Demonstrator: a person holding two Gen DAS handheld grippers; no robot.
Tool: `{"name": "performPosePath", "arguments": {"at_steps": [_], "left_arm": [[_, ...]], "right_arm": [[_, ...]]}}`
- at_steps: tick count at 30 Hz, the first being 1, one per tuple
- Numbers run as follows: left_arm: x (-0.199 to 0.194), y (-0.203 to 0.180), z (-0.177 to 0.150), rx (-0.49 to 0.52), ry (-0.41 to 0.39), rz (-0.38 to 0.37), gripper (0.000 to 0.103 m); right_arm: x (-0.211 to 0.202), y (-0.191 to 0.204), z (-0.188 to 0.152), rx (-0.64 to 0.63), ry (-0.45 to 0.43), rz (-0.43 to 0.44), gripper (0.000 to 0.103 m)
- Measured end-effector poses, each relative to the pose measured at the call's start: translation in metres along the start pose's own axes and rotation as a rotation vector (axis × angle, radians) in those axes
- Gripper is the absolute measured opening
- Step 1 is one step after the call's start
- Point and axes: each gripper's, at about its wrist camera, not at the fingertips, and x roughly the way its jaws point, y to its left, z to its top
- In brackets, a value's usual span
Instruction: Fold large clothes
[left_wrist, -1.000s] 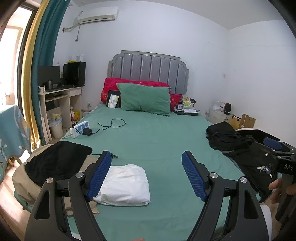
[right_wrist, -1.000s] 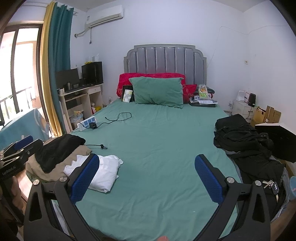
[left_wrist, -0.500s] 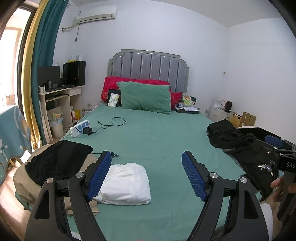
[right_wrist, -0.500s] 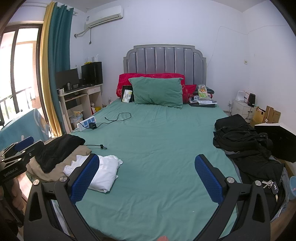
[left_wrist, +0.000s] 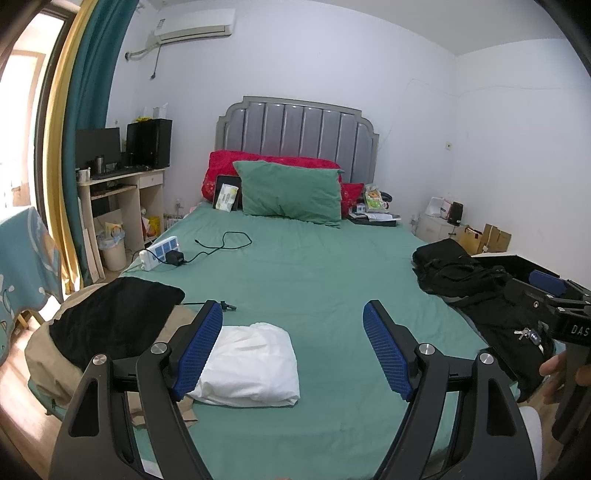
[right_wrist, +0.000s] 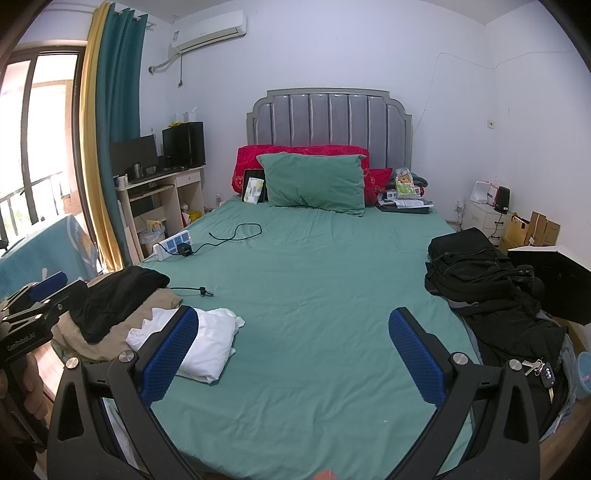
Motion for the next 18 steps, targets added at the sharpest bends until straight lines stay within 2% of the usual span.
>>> {"name": "performPosePath", "arguments": {"at_steps": [18], "left_arm": [[0.0012,0.0036,-0.0007,-0.003,0.011,-0.007,0.081]], "right_arm": [[0.0009,-0.0041,-0.0021,0.004,0.005,0.003,0.102]]}}
